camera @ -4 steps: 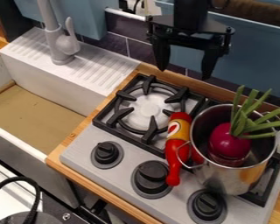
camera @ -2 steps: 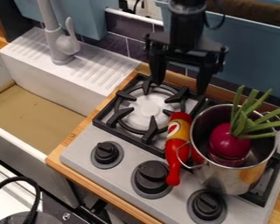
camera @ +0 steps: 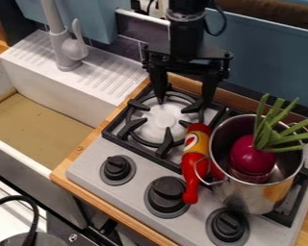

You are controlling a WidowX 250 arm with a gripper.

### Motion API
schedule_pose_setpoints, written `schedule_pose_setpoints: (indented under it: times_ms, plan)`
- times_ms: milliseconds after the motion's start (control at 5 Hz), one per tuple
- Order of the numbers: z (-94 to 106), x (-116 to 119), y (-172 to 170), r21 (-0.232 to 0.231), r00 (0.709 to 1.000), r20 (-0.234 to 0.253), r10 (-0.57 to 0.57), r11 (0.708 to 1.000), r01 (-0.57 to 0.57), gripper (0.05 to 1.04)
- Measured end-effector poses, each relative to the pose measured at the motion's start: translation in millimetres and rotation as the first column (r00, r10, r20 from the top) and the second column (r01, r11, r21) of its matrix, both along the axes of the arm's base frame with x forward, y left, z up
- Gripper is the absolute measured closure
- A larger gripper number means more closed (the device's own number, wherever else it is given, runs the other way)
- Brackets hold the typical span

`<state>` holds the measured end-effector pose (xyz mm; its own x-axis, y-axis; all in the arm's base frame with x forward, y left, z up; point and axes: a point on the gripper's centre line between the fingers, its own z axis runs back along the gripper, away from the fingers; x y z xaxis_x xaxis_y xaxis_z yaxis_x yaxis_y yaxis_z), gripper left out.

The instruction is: Put red bottle in the basket

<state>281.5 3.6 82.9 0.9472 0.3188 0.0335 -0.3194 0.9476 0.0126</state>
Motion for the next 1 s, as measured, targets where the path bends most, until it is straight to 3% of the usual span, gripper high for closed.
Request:
schedule_pose_setpoints:
  times_ms: [200,800,1000]
  plan:
    - [-7.2,2,3,-0.004,0.998,-0.007,0.068,0.998,-0.069,0.084]
    - [-39.4,-2,-5,-0.007,0.995,-0.026,0.099,0.995,-0.099,0.084]
    - [-43.7,-1,-9,-0.009,0.993,0.004,0.117,0.993,-0.117,0.084]
